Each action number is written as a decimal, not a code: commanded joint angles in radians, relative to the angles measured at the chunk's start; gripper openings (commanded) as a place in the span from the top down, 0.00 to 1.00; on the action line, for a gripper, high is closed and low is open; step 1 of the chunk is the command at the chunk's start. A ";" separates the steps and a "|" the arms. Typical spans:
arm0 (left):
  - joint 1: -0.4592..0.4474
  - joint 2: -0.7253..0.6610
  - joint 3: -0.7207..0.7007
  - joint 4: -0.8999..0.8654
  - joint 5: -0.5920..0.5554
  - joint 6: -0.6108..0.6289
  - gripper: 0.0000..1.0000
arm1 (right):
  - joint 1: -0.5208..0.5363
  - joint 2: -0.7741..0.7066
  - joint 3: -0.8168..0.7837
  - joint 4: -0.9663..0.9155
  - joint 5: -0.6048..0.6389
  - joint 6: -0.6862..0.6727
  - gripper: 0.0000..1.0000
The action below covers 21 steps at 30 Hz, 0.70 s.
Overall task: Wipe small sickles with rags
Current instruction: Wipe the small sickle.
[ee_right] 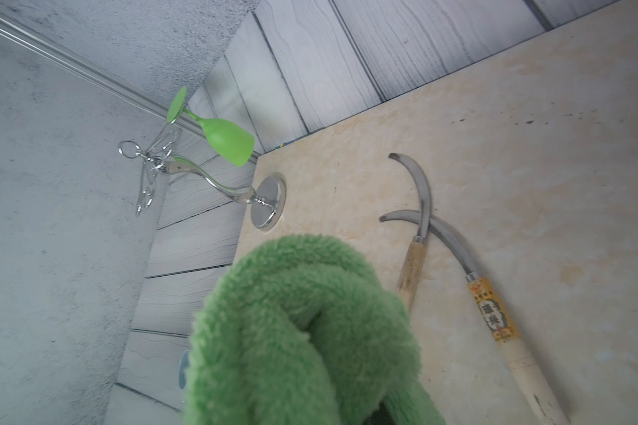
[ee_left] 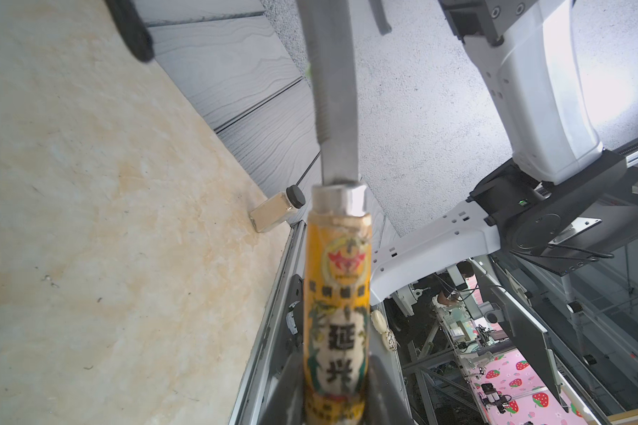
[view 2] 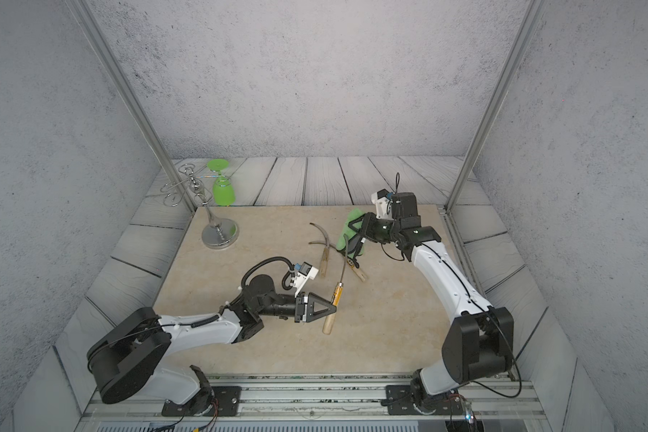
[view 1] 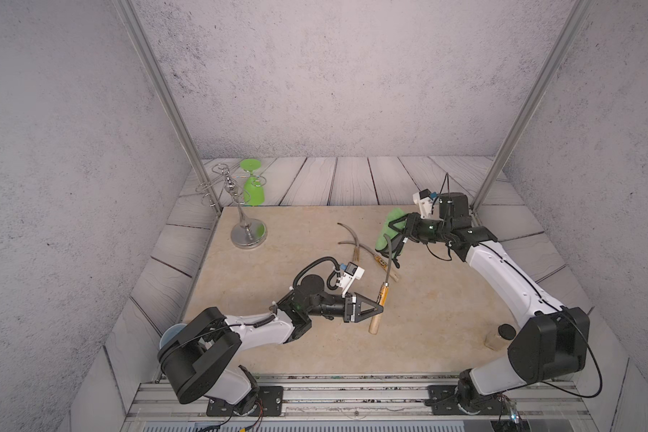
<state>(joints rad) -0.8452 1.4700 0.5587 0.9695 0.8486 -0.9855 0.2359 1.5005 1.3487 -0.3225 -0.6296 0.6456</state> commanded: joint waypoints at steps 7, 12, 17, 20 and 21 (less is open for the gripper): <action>-0.007 0.062 0.000 0.099 -0.025 -0.025 1.00 | -0.003 -0.027 0.002 0.125 -0.147 0.075 0.69; -0.007 0.052 0.024 0.048 -0.049 0.014 1.00 | -0.003 -0.068 -0.038 0.157 -0.182 0.109 0.69; 0.001 0.041 0.083 -0.038 -0.054 0.072 1.00 | -0.004 -0.103 -0.090 0.194 -0.213 0.147 0.69; 0.009 0.039 0.123 -0.087 -0.057 0.101 1.00 | -0.003 -0.123 -0.131 0.237 -0.231 0.184 0.69; 0.012 0.041 0.135 -0.104 -0.059 0.111 1.00 | -0.002 -0.131 -0.146 0.255 -0.234 0.200 0.69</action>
<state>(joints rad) -0.8482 1.5257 0.6376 0.9009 0.8158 -0.9195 0.2253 1.4353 1.2335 -0.1135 -0.7811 0.7898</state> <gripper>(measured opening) 0.251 0.314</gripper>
